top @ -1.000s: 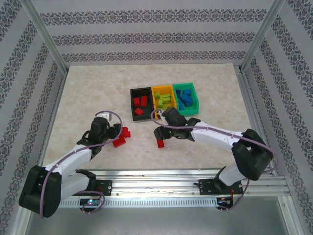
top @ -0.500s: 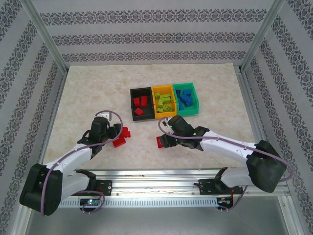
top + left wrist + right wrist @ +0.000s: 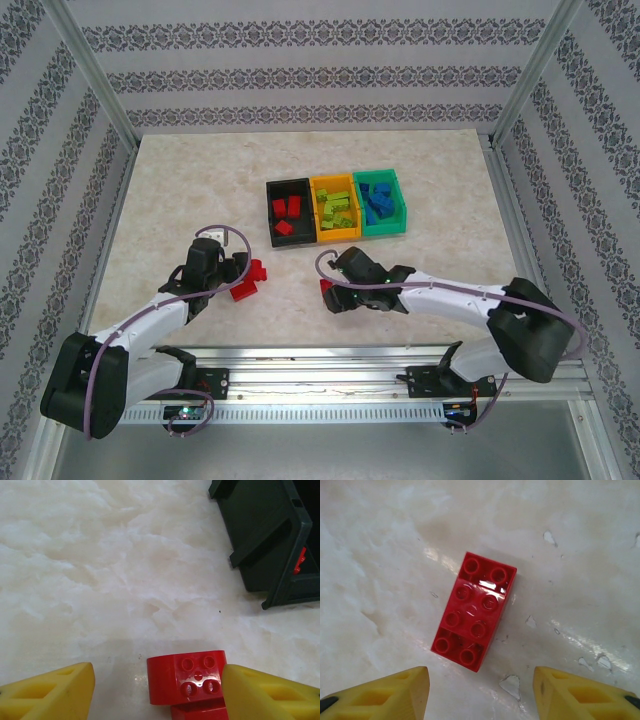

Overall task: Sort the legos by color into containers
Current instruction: Pick up the lego from the bottom-center of the table.

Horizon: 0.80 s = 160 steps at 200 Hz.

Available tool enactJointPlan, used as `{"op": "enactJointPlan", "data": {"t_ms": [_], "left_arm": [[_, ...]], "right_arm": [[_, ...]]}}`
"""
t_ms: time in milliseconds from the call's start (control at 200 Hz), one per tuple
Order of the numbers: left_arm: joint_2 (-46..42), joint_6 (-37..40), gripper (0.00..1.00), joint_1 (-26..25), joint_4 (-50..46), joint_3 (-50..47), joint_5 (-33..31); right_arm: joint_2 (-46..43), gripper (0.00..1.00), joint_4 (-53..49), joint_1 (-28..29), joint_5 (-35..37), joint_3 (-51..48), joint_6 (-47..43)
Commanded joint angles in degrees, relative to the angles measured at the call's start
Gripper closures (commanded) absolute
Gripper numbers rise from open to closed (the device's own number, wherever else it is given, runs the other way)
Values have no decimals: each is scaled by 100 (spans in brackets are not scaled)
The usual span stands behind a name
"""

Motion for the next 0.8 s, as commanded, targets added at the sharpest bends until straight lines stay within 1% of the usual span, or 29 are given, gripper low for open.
{"op": "enactJointPlan", "data": {"t_ms": [0,280,655,794], "left_arm": [[33,-85,32,81,114,100,90],[93,-78,32,77,55,142,63],[67,-70,32,76,49,140,43],[101,-61,32,76,20,162,49]], "right_arm": [[275,43,66,86,136,197,169],[831,42,82,109,72,578,142],[1286,42,163,187,-57,927,153],[1632,41,122,197,-117,1091,191]]}}
